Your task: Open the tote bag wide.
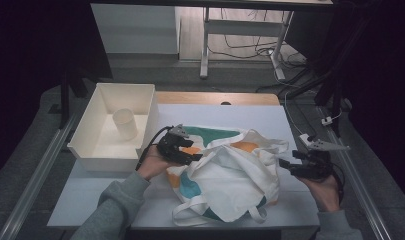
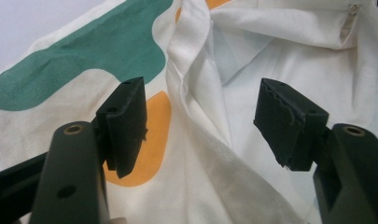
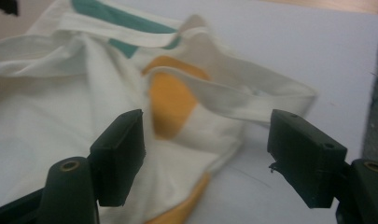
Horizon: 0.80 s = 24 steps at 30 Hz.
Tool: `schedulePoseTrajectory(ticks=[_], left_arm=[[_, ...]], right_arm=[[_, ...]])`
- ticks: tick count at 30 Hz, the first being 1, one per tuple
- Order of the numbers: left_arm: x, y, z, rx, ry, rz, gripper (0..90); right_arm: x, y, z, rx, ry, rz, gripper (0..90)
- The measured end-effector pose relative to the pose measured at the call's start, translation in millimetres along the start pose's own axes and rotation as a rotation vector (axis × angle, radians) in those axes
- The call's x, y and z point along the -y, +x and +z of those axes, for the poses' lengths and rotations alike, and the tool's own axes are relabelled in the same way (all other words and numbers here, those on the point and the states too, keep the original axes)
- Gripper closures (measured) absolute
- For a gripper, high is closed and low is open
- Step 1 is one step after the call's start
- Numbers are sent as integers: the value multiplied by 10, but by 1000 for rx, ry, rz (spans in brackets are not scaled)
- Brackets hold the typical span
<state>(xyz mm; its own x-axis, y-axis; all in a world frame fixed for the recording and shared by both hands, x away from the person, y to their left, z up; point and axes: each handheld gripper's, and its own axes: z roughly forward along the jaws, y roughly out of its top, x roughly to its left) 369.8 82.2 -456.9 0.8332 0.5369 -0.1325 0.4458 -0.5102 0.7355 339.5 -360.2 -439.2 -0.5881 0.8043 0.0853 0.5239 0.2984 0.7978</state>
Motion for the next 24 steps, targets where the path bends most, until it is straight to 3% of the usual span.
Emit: schedulePoseTrajectory(ticks=[6,12,18,24], left_arm=[[-9,-37,-101,-7,-23,6,334],[-3,-45,-223,-28,-40,-5,313],[-31,-65,-377,-54,-37,9,293],[-36,-25,-557,-79,-46,4,278]], right_arm=[[-24,277,106,-67,-27,-94,282],[-31,439,246,-123,-33,-142,292],[-17,484,315,-161,-34,-151,289],[5,475,333,-148,-27,-151,290]])
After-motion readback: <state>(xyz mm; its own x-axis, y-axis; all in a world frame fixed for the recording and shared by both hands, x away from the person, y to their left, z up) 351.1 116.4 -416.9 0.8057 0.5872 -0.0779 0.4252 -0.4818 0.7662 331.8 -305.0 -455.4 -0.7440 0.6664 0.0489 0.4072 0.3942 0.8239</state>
